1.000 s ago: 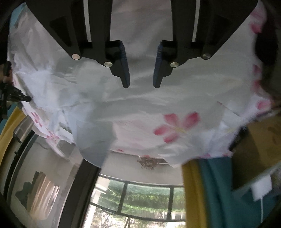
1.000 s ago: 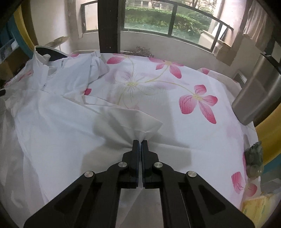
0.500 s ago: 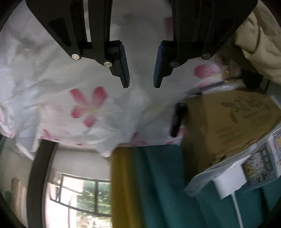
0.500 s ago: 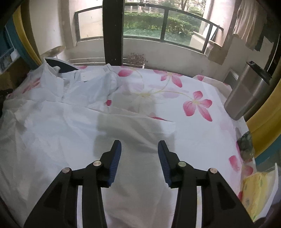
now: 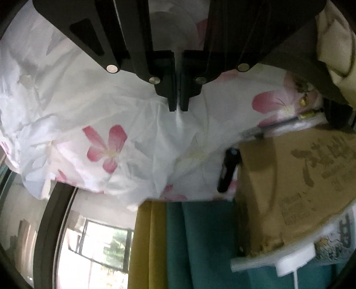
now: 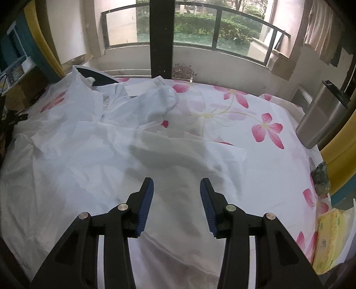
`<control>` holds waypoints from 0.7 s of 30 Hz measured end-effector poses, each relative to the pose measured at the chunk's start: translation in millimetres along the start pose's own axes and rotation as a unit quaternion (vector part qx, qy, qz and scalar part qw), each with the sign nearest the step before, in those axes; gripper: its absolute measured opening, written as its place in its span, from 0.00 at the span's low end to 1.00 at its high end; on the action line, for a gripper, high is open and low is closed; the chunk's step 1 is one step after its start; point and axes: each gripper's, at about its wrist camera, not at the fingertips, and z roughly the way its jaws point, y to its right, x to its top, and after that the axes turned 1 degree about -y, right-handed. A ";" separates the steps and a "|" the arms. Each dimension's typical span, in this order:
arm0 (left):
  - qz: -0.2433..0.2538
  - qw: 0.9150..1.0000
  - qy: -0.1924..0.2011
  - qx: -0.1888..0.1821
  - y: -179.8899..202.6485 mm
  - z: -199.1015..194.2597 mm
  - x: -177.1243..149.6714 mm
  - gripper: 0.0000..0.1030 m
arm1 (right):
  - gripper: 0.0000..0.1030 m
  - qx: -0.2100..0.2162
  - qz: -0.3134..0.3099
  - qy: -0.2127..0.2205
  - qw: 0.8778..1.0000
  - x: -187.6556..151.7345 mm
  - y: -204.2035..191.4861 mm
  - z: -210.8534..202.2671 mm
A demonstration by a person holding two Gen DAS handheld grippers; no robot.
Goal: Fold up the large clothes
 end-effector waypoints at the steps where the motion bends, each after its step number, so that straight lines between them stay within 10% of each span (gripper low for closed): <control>1: -0.004 1.000 0.010 0.000 0.2 -6.4 1.5 0.04 | 0.42 0.002 0.000 0.002 1.000 -1.6 -0.6 -2.2; 12: -0.012 0.984 0.161 -0.073 59.5 -106.9 53.7 0.04 | 0.42 0.056 0.040 0.045 0.997 -16.0 11.2 -33.1; 21: 0.028 0.973 0.161 -0.162 177.7 -113.3 77.3 0.04 | 0.42 0.075 0.057 0.082 0.992 -39.2 28.6 -58.2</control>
